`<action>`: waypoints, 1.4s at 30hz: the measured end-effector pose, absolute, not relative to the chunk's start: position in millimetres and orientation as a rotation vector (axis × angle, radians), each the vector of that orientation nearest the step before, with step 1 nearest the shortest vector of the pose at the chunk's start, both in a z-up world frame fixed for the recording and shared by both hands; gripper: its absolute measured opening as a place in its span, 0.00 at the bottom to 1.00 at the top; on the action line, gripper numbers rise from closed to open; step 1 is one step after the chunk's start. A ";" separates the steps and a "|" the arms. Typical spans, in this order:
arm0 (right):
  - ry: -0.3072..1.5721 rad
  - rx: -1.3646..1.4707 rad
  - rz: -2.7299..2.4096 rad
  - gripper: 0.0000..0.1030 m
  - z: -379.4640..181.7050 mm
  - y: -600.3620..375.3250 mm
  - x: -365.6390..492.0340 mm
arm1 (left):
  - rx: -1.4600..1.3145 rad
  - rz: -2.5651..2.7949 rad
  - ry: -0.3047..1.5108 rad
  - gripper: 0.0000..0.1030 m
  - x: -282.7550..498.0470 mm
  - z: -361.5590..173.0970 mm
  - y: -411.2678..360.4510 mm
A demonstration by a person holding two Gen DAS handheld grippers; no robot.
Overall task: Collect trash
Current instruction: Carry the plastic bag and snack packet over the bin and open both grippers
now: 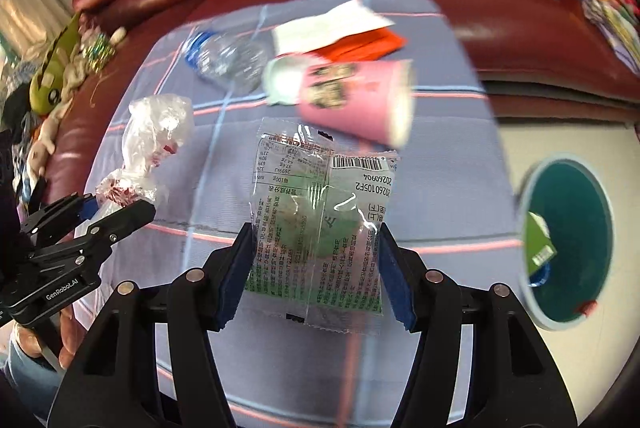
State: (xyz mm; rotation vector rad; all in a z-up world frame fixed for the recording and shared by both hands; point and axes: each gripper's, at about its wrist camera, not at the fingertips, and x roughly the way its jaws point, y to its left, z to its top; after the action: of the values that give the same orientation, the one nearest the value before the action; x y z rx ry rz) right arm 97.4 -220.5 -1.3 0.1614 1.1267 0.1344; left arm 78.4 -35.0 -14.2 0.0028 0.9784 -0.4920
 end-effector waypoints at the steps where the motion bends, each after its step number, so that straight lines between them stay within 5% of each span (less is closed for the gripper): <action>1: 1.118 0.173 0.116 0.59 1.8 -232.0 93.6 | 0.019 -0.510 0.972 0.39 77.6 -10.7 -46.7; 18: 1.045 0.380 -0.180 0.60 8.0 -447.4 38.6 | 0.243 -0.783 0.964 0.39 77.4 2.8 -259.1; 42: 1.117 0.550 -0.164 0.64 -62.3 -507.0 42.4 | 0.303 -0.831 1.040 0.39 90.5 -31.8 -346.4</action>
State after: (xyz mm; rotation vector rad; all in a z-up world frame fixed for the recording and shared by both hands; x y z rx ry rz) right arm 42.4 -507.0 -62.3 0.5500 1.1169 -0.1644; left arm 90.5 -346.4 -31.8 0.3026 1.0403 -0.8314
